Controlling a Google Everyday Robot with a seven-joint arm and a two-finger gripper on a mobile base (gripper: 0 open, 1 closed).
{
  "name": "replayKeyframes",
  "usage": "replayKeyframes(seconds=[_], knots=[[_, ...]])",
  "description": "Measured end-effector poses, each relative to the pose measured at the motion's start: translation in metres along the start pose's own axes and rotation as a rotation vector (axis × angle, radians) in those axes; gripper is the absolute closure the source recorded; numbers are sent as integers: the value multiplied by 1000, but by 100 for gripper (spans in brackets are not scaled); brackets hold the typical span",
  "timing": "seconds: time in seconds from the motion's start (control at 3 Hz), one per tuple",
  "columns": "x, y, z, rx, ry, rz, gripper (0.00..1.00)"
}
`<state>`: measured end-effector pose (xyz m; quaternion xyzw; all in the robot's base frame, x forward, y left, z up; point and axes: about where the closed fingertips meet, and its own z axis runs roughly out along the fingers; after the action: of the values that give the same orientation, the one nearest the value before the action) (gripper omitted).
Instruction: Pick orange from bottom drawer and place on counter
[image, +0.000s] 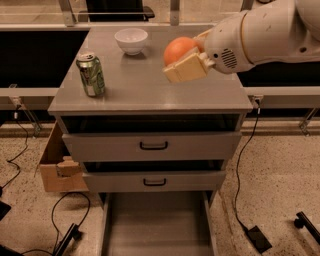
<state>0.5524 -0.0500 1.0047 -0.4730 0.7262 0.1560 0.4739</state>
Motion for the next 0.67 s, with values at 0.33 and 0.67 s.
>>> replayKeyframes(seconds=[0.33, 0.67], knots=[[2, -8, 17, -4, -2, 25, 100], [7, -29, 50, -34, 1, 66, 100]])
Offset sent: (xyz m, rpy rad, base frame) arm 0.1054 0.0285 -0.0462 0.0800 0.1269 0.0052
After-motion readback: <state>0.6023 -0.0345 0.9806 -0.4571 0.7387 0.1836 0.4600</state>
